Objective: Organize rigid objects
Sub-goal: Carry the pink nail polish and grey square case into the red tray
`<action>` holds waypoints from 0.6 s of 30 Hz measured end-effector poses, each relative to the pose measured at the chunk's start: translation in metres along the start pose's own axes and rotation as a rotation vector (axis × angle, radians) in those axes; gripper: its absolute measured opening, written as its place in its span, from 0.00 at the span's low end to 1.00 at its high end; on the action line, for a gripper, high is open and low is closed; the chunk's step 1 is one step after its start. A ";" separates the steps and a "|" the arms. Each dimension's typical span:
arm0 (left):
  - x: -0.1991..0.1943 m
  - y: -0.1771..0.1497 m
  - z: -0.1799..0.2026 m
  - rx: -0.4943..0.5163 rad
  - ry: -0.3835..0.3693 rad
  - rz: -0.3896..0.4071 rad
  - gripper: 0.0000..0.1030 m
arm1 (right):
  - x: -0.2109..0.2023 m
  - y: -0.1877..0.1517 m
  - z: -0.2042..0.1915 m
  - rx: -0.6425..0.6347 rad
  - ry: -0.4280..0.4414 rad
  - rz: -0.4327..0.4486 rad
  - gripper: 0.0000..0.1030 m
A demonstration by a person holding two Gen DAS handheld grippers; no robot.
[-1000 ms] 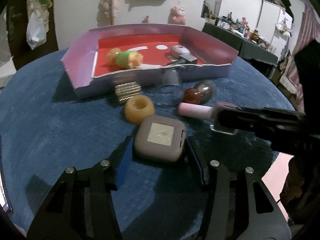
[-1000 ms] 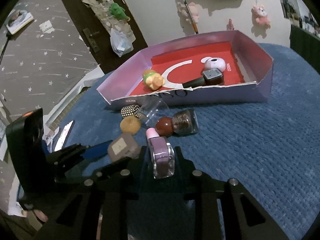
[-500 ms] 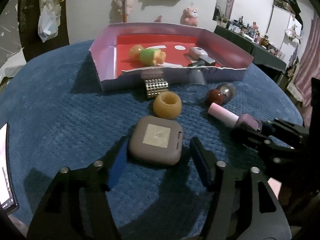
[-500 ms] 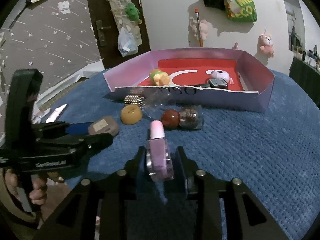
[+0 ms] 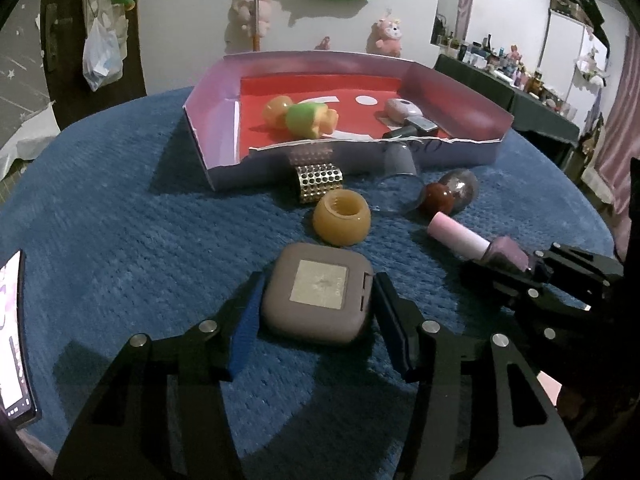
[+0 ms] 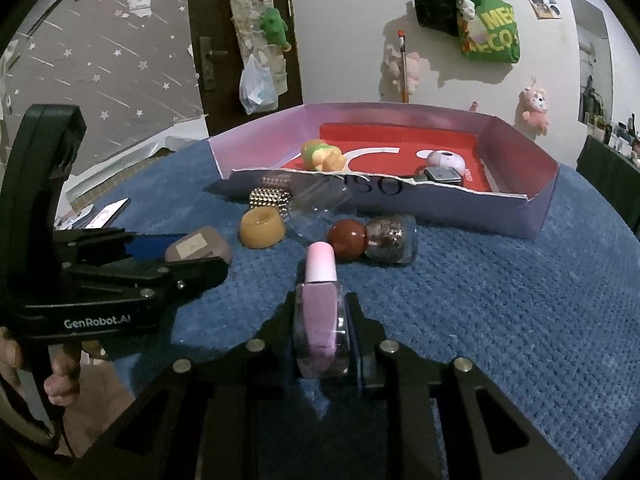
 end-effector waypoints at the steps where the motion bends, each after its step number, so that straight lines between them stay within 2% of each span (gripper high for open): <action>1: -0.001 0.000 0.000 -0.003 -0.004 -0.001 0.50 | -0.001 0.000 -0.001 0.008 0.012 -0.004 0.22; 6: -0.005 0.000 0.000 -0.016 -0.017 -0.003 0.50 | -0.005 0.003 -0.001 0.065 0.080 -0.018 0.22; 12: -0.015 0.003 0.006 -0.005 -0.030 0.018 0.50 | -0.021 0.011 -0.002 0.116 0.148 0.004 0.22; 18: -0.025 0.009 0.016 0.014 -0.052 0.032 0.50 | -0.033 0.020 -0.005 0.126 0.176 0.028 0.22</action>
Point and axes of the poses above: each gripper's, at about its wrist camera, not at the fingertips, and x roughly the way its jaws point, z to its right, y to its top, the point moved 7 cm from there along x, roughly the way its jaws point, and after that the axes turned 5 degrees about -x, right-handed, at the moved point
